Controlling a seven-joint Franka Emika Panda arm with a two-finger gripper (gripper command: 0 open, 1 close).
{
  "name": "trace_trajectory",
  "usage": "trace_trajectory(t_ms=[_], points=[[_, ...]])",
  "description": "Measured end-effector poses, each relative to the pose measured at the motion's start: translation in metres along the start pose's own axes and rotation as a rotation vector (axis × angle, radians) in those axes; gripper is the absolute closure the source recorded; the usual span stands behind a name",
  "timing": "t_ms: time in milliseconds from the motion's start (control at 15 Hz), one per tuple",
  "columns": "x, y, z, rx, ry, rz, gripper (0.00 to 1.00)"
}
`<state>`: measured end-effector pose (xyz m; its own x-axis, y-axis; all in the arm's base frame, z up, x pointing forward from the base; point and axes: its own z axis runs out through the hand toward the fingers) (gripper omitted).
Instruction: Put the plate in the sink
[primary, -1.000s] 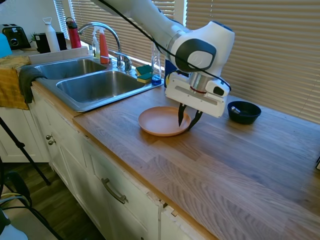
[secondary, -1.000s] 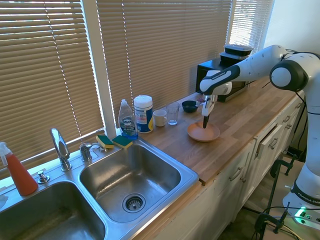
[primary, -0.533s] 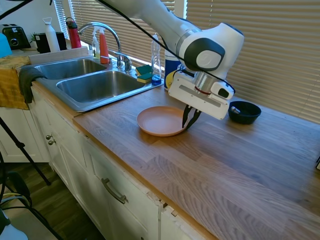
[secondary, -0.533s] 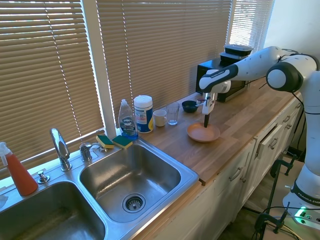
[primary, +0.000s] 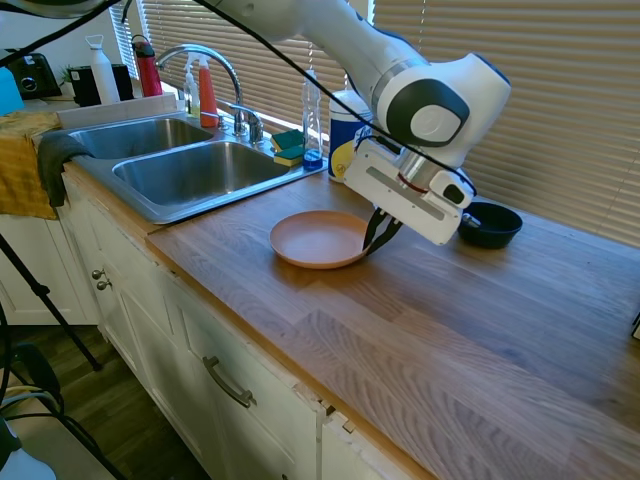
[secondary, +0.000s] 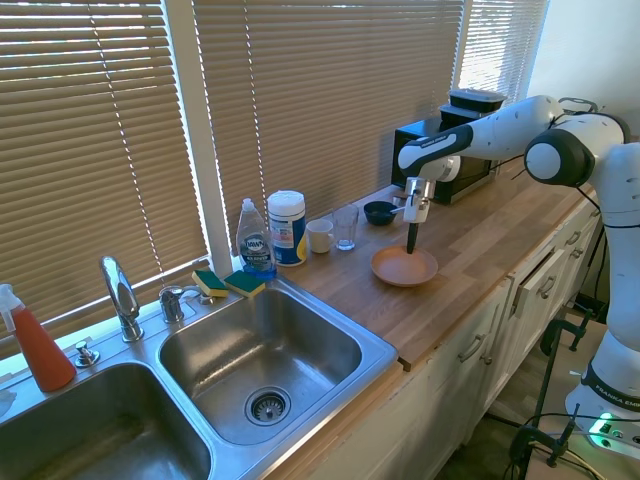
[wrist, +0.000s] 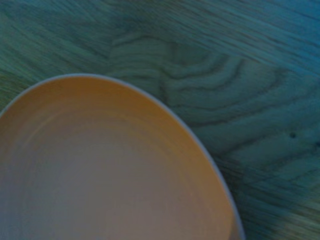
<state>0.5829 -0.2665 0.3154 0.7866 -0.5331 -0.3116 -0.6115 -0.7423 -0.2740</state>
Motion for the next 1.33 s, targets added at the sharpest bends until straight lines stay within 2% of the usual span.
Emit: trace_trajectory(t_ms=[333, 533, 800, 933, 1133, 1333], points=[[-0.024, -0.035, -0.034, 0.026, -0.003, 0.040, 1.00], [-0.054, -0.084, -0.044, 0.024, 0.000, 0.074, 1.00], [-0.111, -0.156, -0.040, 0.017, 0.008, 0.127, 1.00], [-0.137, -0.176, -0.033, 0.020, 0.023, 0.171, 1.00], [-0.143, -0.196, -0.027, 0.027, 0.049, 0.137, 1.00], [-0.164, -0.249, 0.000, 0.042, 0.072, 0.045, 1.00]])
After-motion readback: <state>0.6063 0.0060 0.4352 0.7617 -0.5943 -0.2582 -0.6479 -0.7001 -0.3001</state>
